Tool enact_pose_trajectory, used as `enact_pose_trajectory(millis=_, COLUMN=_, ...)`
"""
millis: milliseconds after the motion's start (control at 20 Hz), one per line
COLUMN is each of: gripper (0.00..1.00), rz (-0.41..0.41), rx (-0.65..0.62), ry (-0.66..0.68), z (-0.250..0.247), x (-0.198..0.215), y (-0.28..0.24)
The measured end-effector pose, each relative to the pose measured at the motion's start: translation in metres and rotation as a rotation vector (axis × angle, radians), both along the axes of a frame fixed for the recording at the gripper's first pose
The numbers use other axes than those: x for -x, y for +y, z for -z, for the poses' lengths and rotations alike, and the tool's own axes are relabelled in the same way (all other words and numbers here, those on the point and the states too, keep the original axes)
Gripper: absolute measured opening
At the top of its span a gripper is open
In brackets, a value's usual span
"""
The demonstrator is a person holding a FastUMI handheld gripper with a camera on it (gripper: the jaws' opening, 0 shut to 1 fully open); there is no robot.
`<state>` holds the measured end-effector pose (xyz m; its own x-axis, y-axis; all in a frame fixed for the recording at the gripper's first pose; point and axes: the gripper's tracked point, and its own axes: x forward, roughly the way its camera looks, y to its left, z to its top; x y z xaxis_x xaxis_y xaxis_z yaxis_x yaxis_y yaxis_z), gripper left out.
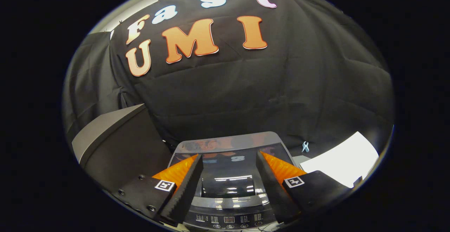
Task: Put the clothes into the washing machine and then close the washing machine lid.
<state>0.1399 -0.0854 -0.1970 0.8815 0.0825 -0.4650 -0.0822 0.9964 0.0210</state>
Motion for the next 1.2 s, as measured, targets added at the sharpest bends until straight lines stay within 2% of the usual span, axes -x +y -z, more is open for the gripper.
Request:
enact_pose_trajectory(millis=350, gripper=0.98, rz=0.047, rx=0.049, ry=-0.024, z=-0.026, x=0.011, y=-0.038)
enact_pose_trajectory(millis=1200, gripper=0.99, rz=0.097, rx=0.13, ry=-0.25, z=-0.179, x=0.03, y=-0.083)
